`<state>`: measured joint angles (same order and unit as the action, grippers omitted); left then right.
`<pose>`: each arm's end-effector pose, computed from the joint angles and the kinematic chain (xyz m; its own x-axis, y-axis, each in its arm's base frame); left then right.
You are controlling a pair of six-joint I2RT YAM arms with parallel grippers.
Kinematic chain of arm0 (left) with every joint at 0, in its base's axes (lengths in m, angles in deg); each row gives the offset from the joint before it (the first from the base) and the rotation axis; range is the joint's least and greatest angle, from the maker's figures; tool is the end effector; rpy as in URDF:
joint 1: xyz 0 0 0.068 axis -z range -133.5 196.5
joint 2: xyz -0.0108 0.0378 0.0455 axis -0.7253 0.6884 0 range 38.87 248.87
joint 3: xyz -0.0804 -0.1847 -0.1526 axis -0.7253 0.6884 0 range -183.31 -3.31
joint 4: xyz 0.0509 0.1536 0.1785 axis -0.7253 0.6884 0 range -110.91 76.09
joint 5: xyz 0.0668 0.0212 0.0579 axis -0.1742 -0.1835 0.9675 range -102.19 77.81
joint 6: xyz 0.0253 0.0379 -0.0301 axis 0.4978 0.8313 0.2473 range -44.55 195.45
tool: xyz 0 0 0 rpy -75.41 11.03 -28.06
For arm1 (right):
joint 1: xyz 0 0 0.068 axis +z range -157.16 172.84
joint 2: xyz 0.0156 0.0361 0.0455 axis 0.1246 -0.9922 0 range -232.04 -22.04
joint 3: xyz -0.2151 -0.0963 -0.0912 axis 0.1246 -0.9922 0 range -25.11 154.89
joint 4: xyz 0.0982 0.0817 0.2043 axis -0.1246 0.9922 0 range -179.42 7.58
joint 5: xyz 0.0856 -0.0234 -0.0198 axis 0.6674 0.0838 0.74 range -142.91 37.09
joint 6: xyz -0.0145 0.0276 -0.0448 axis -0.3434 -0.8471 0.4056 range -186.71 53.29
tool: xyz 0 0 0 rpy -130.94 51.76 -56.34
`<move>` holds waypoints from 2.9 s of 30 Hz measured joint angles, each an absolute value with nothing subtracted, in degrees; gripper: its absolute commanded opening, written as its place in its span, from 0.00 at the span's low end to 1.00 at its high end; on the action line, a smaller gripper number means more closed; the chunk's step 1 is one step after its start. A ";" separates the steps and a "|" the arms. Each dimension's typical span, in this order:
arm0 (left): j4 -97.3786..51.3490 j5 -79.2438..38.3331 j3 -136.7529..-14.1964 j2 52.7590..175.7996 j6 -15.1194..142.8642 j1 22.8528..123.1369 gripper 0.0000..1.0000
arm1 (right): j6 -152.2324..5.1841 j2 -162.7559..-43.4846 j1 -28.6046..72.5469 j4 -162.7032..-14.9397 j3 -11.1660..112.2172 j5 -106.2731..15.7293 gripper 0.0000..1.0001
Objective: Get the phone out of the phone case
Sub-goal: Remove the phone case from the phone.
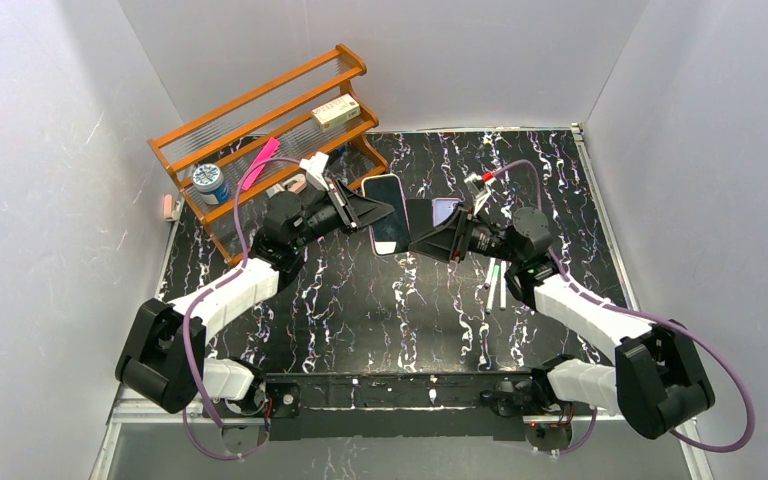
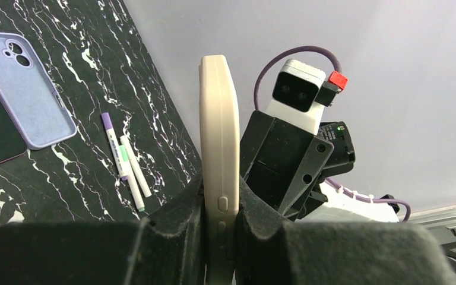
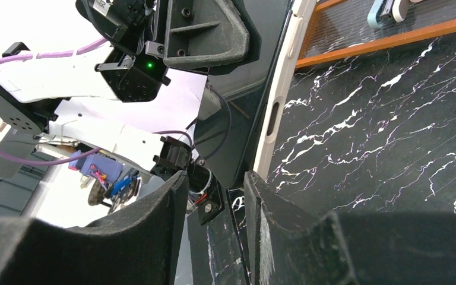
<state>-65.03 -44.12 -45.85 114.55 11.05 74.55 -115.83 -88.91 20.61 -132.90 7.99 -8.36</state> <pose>0.2402 -0.1500 0.2975 -0.7005 -0.4940 -0.5151 0.5221 0.1374 -0.8418 0.2020 0.1355 0.2800 -0.6160 0.2846 -0.7345 -0.7305 0.1425 0.6678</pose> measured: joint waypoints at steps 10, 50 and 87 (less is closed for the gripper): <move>-68.42 -42.39 -44.39 114.55 8.47 75.86 0.00 | -118.50 -92.36 20.35 -138.06 7.99 -6.54 0.46; -56.40 -38.13 -40.30 99.25 26.50 75.49 0.57 | -121.89 -94.86 18.73 -141.93 10.86 -5.14 0.01; -55.19 -39.79 -35.10 101.55 27.62 80.01 0.67 | -125.03 -94.00 18.71 -143.98 12.96 -4.77 0.01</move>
